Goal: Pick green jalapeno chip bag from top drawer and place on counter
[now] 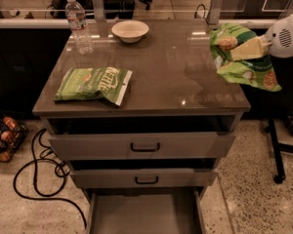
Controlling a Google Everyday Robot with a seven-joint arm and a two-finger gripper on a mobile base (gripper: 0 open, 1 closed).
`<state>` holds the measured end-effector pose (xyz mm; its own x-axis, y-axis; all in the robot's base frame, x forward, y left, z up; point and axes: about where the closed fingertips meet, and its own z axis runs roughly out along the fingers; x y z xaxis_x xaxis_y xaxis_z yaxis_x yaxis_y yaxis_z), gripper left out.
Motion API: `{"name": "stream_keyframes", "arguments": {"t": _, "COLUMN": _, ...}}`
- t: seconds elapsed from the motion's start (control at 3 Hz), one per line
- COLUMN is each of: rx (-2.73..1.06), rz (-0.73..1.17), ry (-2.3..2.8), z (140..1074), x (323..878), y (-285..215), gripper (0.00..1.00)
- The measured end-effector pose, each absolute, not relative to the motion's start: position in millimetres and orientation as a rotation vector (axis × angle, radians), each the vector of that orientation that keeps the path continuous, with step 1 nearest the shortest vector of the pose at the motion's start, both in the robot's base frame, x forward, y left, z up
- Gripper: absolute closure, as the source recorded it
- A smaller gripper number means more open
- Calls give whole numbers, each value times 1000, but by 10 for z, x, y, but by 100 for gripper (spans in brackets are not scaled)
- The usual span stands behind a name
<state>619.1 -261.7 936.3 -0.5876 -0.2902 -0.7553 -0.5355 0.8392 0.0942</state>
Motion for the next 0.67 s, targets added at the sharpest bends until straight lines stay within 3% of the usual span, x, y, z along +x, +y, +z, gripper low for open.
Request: {"name": "stream_keyframes", "arguments": {"t": 0.67, "rx": -603, "rz": 406, "ry": 2233, "z": 9340, "x": 6199, "y": -2587, "gripper": 1}}
